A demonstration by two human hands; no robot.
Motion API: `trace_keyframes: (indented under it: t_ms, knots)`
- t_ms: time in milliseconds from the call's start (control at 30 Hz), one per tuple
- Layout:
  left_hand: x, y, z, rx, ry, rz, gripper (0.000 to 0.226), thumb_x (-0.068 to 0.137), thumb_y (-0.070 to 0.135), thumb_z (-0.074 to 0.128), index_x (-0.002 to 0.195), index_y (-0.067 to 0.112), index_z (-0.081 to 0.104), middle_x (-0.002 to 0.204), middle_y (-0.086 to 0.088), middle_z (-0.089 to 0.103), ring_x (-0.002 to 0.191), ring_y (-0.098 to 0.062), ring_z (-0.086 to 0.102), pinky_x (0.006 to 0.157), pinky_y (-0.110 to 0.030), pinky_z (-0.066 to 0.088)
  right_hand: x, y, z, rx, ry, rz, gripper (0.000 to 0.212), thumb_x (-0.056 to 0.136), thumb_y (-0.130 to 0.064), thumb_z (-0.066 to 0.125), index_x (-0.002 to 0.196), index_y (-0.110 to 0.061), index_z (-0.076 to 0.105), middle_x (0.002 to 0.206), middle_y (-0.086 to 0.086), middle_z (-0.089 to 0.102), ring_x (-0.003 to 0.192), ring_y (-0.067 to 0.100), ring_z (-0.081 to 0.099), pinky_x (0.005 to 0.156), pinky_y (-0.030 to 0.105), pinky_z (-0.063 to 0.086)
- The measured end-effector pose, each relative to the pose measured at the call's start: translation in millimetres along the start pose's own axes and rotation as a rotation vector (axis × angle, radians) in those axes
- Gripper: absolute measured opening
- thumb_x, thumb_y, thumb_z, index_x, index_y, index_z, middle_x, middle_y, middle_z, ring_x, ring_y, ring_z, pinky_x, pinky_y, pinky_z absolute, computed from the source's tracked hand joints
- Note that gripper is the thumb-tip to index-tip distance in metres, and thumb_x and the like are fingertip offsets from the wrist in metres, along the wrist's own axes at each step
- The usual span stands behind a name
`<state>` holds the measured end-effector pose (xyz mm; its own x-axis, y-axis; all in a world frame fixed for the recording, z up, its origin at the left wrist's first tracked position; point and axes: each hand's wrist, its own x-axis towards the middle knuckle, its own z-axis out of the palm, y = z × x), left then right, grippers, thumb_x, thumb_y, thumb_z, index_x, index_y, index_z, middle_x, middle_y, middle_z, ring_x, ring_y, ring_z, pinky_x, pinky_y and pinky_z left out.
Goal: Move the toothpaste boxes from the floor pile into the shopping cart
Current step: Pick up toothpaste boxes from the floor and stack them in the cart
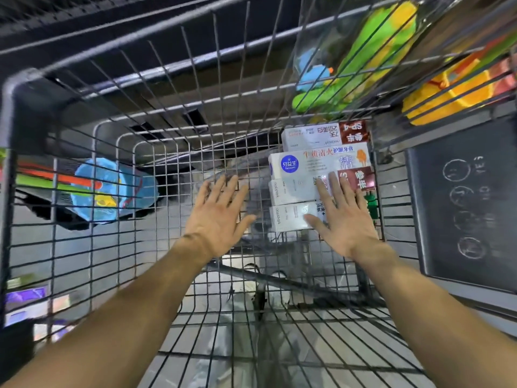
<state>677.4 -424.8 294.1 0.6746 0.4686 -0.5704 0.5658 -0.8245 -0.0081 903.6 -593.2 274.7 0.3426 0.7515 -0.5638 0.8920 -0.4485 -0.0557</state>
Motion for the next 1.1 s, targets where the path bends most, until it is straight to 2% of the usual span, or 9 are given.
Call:
trace_keyframes:
  t_ms: [233,367,500,667,733,800,933,1033,1100]
  knots:
    - [-9,-10,30,-0.023,-0.066,-0.060,0.072,0.096,0.065,-0.004,0.151,0.027,-0.031,0.159,-0.006,-0.032,0.145,-0.029,-0.033,0.123,-0.054,-0.006,1,2,2,-0.030,0.017,0.013,0.078,0.095,-0.073,0.002,0.151,-0.030,-0.031,0.160,0.003,-0.034,0.148,0.024,-0.029,0.124,0.047,-0.009]
    - [-13,-12,20,-0.024,-0.090,-0.078,0.073,0.097,0.065,0.000,0.150,0.027,-0.031,0.159,-0.005,-0.032,0.147,-0.029,-0.028,0.124,-0.053,-0.006,-6,-2,-20,-0.048,-0.028,0.006,0.075,0.097,-0.069,0.004,0.151,-0.029,-0.029,0.160,0.004,-0.031,0.148,0.026,-0.028,0.123,0.046,-0.010]
    - [-47,-14,-20,-0.029,-0.041,-0.087,0.072,0.097,0.064,-0.001,0.152,0.026,-0.026,0.161,-0.005,-0.026,0.149,-0.029,-0.022,0.123,-0.052,-0.009,-36,-17,-75,-0.024,0.016,-0.024,0.077,0.097,-0.069,0.007,0.158,-0.027,-0.013,0.163,0.005,-0.027,0.152,0.026,-0.021,0.123,0.042,-0.008]
    - [-145,-32,-96,-0.031,0.056,-0.206,0.072,0.101,0.062,0.008,0.159,0.024,-0.012,0.168,-0.001,-0.009,0.154,-0.026,-0.015,0.123,-0.055,-0.008,-97,-63,-164,-0.079,0.108,-0.176,0.093,0.082,-0.073,-0.002,0.159,-0.025,0.017,0.168,0.009,0.004,0.154,0.030,0.007,0.123,0.049,0.013]
    - [-191,-43,-118,-0.051,0.099,-0.268,0.077,0.096,0.064,0.002,0.161,0.023,-0.002,0.169,-0.003,0.000,0.155,-0.028,-0.007,0.122,-0.057,-0.006,-118,-88,-192,-0.135,0.152,-0.241,0.093,0.083,-0.071,0.003,0.156,-0.020,0.031,0.165,0.013,0.020,0.149,0.034,0.024,0.120,0.051,0.023]
    - [-241,-58,-131,-0.091,0.131,-0.312,0.088,0.087,0.065,-0.007,0.161,0.021,0.012,0.168,-0.006,0.011,0.155,-0.032,0.007,0.122,-0.059,0.002,-141,-121,-217,-0.147,0.188,-0.292,0.091,0.085,-0.069,0.007,0.150,-0.015,0.042,0.159,0.017,0.033,0.144,0.037,0.036,0.117,0.050,0.032]
    - [-347,-92,-128,-0.204,0.206,-0.450,0.082,0.092,0.064,0.009,0.152,0.018,0.041,0.153,-0.013,0.046,0.141,-0.037,0.041,0.115,-0.063,0.025,-183,-203,-244,-0.170,0.244,-0.473,0.081,0.089,-0.064,0.020,0.143,-0.011,0.052,0.148,0.019,0.048,0.133,0.039,0.048,0.109,0.051,0.042]
    - [-433,-113,-111,-0.298,0.233,-0.628,0.094,0.082,0.068,-0.007,0.160,0.022,0.019,0.166,-0.007,0.019,0.152,-0.033,0.019,0.121,-0.057,0.010,-211,-273,-247,-0.197,0.267,-0.628,0.074,0.090,-0.062,0.032,0.137,-0.010,0.057,0.141,0.022,0.055,0.126,0.040,0.055,0.103,0.052,0.047]
    - [-495,-124,-88,-0.359,0.298,-0.769,0.094,0.083,0.068,-0.006,0.159,0.021,0.022,0.165,-0.008,0.022,0.152,-0.033,0.019,0.121,-0.055,0.010,-231,-325,-246,-0.265,0.281,-0.725,0.073,0.091,-0.063,0.036,0.133,-0.009,0.059,0.136,0.023,0.058,0.122,0.040,0.057,0.100,0.051,0.049]
